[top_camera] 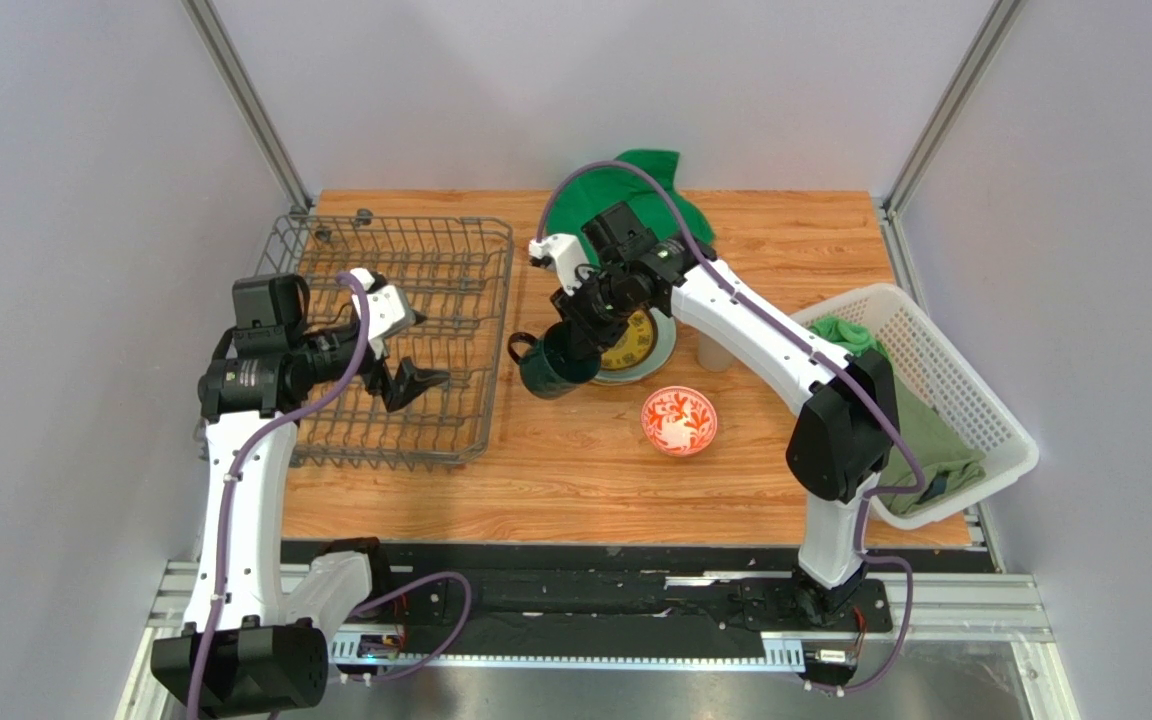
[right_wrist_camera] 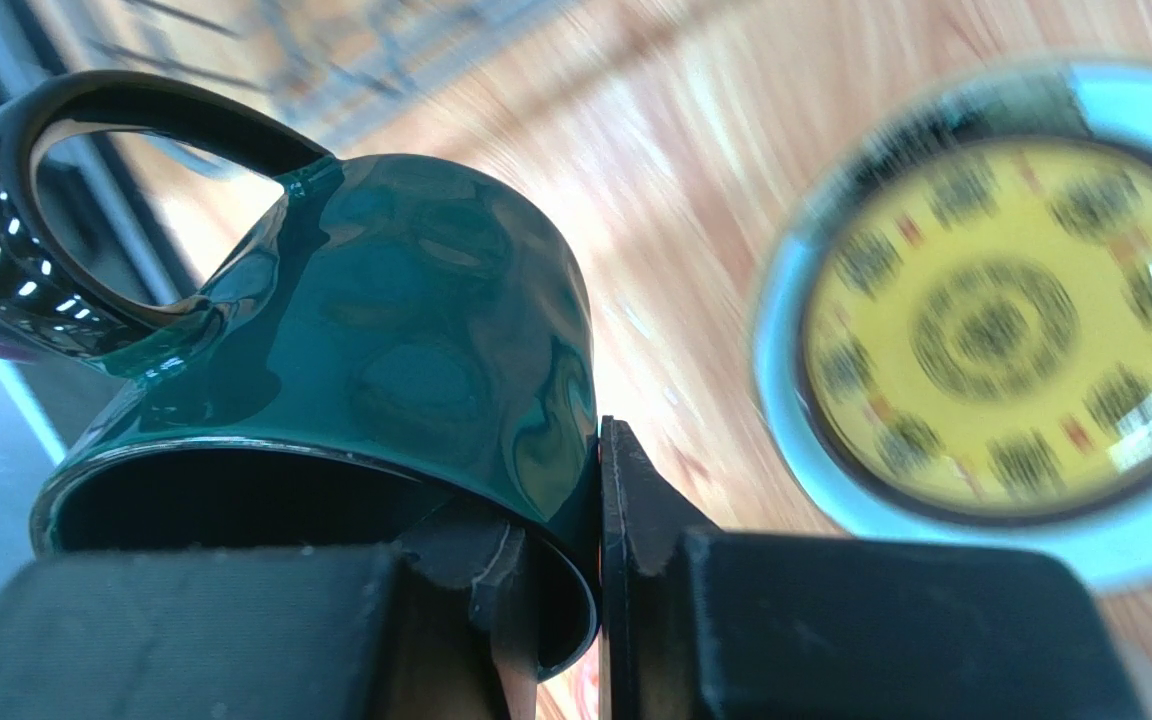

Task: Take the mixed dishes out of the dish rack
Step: Pick up the cup from the dish rack, then place the cup at the center of the board.

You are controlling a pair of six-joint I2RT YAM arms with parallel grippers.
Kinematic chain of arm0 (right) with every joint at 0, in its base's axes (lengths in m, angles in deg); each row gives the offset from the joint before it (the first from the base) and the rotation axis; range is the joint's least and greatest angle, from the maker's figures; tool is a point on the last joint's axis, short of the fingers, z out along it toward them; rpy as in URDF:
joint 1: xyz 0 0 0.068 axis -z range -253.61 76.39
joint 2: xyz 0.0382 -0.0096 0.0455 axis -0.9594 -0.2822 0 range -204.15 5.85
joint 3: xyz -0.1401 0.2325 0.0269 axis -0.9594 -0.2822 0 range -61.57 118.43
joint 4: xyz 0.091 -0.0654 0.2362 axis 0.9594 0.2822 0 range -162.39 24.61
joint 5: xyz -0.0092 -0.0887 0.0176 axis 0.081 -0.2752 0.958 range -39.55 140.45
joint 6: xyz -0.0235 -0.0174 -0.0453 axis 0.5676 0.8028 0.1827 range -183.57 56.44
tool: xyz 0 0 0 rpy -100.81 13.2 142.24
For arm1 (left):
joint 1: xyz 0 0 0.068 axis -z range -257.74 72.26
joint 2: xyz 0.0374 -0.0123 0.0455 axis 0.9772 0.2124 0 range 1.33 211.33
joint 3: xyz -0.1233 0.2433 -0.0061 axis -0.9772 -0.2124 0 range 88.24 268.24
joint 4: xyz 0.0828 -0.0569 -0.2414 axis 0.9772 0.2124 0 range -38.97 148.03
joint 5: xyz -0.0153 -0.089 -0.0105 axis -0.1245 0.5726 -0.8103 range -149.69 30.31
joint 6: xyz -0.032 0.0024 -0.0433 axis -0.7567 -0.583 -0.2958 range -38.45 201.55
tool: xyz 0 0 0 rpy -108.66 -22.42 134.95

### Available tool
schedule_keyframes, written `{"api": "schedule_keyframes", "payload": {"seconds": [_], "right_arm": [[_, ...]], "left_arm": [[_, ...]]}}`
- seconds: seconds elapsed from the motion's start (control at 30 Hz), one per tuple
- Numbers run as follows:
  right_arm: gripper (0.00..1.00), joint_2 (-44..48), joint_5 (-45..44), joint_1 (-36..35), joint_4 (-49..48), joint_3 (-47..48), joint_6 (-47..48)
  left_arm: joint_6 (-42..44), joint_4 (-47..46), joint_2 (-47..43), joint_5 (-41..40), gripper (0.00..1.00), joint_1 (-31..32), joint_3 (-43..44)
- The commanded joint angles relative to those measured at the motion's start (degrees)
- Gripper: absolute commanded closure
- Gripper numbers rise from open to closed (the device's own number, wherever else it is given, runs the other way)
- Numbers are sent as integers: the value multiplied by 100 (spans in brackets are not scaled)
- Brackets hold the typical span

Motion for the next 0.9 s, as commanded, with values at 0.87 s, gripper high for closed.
{"api": "schedule_keyframes", "payload": {"seconds": [0.87], "right_arm": [[100, -280, -1268, 74, 320, -707, 359]], "left_arm": [[272, -440, 57, -736, 11, 11, -663]]}}
